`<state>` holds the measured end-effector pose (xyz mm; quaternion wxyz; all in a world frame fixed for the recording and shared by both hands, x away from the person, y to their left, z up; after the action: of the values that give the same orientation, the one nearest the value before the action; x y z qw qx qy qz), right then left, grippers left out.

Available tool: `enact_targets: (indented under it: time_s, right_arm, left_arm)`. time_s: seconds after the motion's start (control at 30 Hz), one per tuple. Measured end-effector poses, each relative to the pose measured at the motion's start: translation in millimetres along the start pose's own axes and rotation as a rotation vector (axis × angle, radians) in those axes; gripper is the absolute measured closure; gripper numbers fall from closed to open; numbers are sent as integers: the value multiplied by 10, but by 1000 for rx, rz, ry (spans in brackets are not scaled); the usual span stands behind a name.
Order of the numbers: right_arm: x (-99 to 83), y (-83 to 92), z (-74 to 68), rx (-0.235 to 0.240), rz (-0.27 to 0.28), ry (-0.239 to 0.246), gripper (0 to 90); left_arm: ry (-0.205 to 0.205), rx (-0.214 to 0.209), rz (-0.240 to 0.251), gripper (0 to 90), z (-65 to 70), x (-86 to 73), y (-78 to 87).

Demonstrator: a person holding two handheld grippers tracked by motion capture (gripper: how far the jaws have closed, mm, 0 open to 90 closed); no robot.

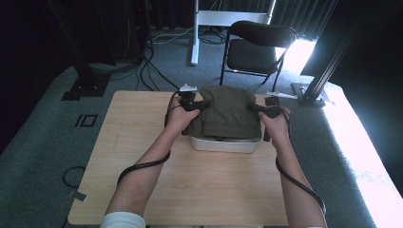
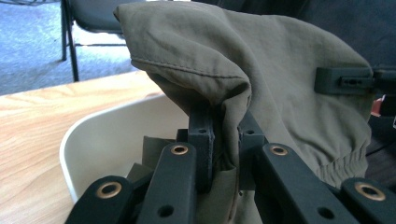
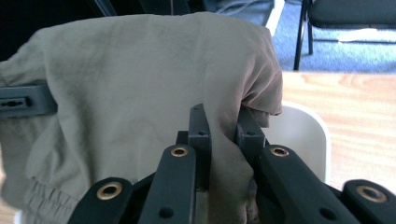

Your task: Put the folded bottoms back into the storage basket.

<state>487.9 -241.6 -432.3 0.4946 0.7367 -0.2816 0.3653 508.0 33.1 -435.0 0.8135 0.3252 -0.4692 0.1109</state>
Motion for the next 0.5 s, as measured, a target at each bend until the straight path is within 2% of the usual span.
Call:
enact_targets:
  time_s: [0.1,0.17,0.27,0.3,0.33,0.37,0.47,0.5]
  right_arm:
    - [-53,-75,31,-5,-14,-1,809]
    - [-101,-138,66,-15,-29,-2,808]
    - [-171,-225,104,-23,-57,1,808]
    - [-200,-255,113,-28,-71,9,808]
    - [-200,-255,113,-28,-71,9,808]
    - [-258,-313,128,-38,-95,18,808]
    - [-288,-348,132,-48,-108,21,808]
    - [-317,-385,125,-55,-121,33,807]
  left_arm:
    - [10,-8,-9,830,-22,-46,-44]
    - [12,7,-23,829,-54,-102,-103]
    - [13,20,-82,829,-84,-204,-191]
    - [13,20,-82,829,-84,-204,-191]
    - [15,32,-106,829,-103,-262,-232]
    - [20,39,-135,828,-129,-316,-263]
    - [25,49,-144,828,-144,-338,-276]
    - [36,64,-167,828,-165,-403,-322]
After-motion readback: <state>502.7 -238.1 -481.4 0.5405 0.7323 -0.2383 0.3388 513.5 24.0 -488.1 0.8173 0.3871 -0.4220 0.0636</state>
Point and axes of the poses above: each handheld gripper's, and its own axes: y roughly backward along the jaws, x roughly out of its top, z roughly to its right, the point moved 3 cm from there along -y, roughly forward along the jaws, and after that the axes turned 7 degrees about -x, right-handed, at the moved point
